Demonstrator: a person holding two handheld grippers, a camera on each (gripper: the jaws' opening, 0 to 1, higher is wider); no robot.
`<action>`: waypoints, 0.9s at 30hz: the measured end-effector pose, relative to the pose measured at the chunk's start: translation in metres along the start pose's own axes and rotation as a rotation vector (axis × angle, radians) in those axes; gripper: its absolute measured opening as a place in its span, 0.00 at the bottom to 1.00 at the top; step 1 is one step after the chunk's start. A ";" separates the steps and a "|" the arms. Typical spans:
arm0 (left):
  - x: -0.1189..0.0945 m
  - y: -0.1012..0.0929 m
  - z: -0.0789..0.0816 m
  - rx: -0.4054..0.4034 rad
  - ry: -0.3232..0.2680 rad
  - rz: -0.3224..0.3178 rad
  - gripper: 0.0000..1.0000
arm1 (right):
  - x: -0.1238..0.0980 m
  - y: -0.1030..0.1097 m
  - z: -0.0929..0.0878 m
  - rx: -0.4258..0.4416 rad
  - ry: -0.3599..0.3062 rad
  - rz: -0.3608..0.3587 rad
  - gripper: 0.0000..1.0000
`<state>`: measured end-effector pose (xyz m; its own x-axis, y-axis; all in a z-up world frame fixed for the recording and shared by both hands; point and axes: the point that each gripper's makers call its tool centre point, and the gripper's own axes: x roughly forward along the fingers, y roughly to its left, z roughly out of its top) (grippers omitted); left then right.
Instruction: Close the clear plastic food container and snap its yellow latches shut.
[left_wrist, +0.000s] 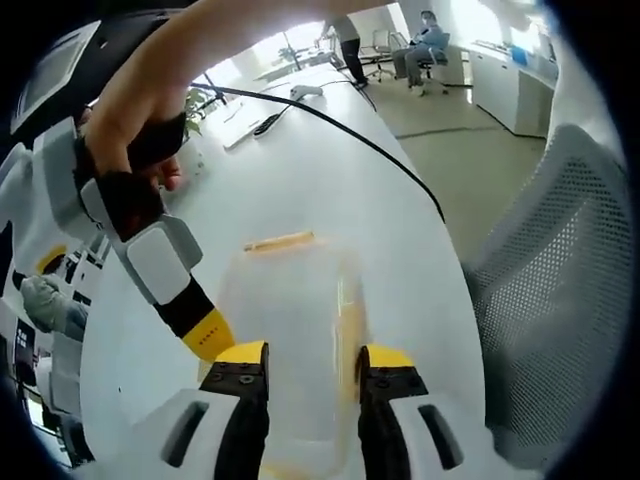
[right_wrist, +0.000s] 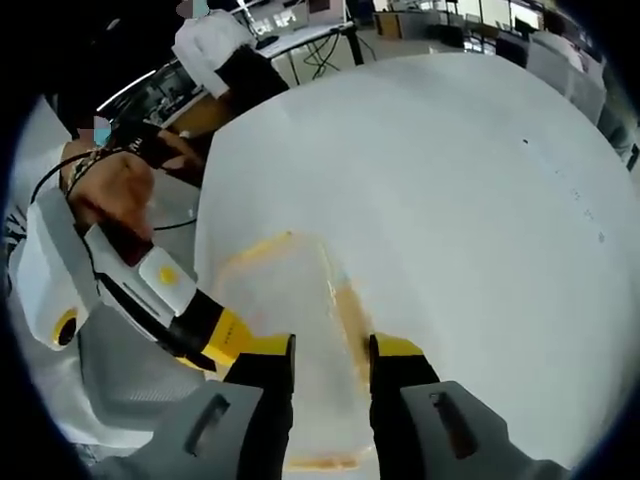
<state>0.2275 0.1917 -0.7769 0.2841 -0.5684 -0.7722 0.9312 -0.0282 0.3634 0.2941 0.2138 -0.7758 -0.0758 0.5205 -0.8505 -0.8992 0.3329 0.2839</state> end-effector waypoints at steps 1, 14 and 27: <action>0.000 0.000 0.000 0.006 0.002 0.001 0.28 | 0.000 0.000 0.000 0.000 0.000 0.000 0.25; 0.000 0.000 0.000 0.012 0.005 0.009 0.26 | 0.000 -0.003 0.001 0.003 0.002 0.000 0.25; 0.000 0.002 0.000 0.026 0.009 0.024 0.24 | 0.001 -0.006 0.002 -0.003 0.005 0.001 0.25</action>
<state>0.2290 0.1918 -0.7768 0.3088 -0.5619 -0.7674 0.9177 -0.0358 0.3956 0.3005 0.2138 -0.7774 -0.0788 0.5165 -0.8527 -0.9003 0.3304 0.2834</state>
